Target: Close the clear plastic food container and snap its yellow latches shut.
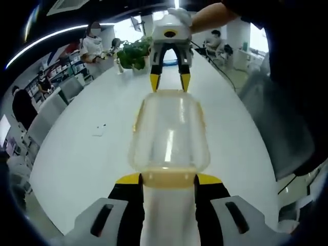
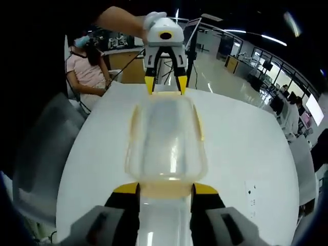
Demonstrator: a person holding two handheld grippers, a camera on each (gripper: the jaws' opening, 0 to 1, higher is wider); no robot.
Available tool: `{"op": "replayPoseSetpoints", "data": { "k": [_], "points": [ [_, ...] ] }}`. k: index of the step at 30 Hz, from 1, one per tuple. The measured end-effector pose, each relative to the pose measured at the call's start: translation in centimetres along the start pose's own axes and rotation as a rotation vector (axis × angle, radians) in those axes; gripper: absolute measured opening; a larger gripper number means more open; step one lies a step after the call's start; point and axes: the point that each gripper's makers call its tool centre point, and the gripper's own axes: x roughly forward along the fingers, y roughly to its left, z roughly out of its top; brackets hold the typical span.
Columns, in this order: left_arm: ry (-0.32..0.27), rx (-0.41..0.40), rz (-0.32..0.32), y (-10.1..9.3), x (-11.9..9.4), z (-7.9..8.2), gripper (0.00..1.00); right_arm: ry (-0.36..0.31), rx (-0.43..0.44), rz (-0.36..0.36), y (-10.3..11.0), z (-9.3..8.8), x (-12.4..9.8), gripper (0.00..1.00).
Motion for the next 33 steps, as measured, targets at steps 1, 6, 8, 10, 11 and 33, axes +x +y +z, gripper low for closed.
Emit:
{"op": "replayPoseSetpoints", "data": {
  "k": [1, 6, 8, 10, 11, 33],
  "points": [
    [0.002, 0.004, 0.002, -0.1, 0.1, 0.3, 0.35, -0.002, 0.000, -0.003, 0.1, -0.1, -0.2, 0.35],
    [0.011, 0.008, -0.008, -0.5, 0.3, 1.0, 0.35, -0.010, 0.010, -0.002, 0.8, -0.5, -0.9, 0.35],
    [0.014, 0.011, -0.004, -0.5, 0.5, 1.4, 0.35, -0.008, 0.008, -0.007, 0.8, -0.7, -1.2, 0.35],
    [0.015, 0.012, 0.002, -0.6, 0.9, 1.7, 0.35, -0.011, 0.005, -0.012, 0.7, -1.1, -1.6, 0.35],
    [0.015, 0.010, 0.002, -0.6, 1.1, 1.8, 0.35, -0.012, 0.006, -0.011, 0.8, -1.3, -1.7, 0.35],
    [0.051, 0.016, 0.008, -0.5, 6.5, 5.7, 0.35, -0.023, 0.014, -0.018, 0.8, -7.1, -4.9, 0.35]
  ]
}}
